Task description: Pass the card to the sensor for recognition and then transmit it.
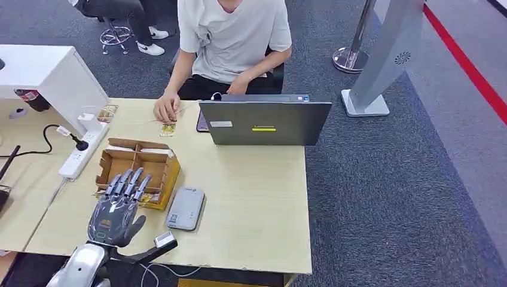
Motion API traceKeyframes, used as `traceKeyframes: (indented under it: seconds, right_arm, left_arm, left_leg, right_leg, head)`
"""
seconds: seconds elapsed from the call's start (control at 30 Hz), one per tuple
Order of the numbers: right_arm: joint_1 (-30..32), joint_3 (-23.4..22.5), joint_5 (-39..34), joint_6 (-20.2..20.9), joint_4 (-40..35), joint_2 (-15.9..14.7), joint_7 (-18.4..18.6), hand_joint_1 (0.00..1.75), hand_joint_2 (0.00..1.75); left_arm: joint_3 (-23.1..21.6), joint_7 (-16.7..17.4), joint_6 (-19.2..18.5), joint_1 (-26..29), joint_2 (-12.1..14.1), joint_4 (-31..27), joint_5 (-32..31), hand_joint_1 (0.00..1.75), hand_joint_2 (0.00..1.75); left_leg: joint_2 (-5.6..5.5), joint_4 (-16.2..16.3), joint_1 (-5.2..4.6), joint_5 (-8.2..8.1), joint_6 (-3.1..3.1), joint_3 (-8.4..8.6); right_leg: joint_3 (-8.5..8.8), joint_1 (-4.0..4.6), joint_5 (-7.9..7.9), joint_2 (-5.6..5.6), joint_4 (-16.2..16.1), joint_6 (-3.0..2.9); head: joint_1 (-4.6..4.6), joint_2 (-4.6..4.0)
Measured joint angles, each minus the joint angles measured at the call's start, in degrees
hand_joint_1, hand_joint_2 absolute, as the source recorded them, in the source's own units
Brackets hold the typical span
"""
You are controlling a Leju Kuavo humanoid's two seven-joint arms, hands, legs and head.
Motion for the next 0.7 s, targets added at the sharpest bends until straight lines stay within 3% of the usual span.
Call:
traceKeyframes:
  seconds: [0.37,0.7]
  right_arm:
    - [0.0,0.0,0.5,0.6,0.0,0.0,-0.1,0.00,0.00]
    - [0.0,0.0,0.9,0.4,0.0,0.0,-0.2,0.00,0.00]
  left_arm:
    - [-0.5,0.0,-1.4,0.1,3.0,1.6,1.9,0.00,1.75]
    - [-0.5,3.0,2.1,-0.1,3.1,2.4,-1.5,0.00,1.75]
  left_leg:
    - [0.00,0.0,-0.01,0.00,0.00,-0.01]
    - [0.00,0.0,0.00,0.00,0.00,0.00]
  right_leg:
    - [0.02,0.00,0.00,0.00,0.0,0.00]
    - [0.02,0.00,0.00,0.00,0.0,0.00]
  head:
    - [0.00,0.00]
    - [0.00,0.00]
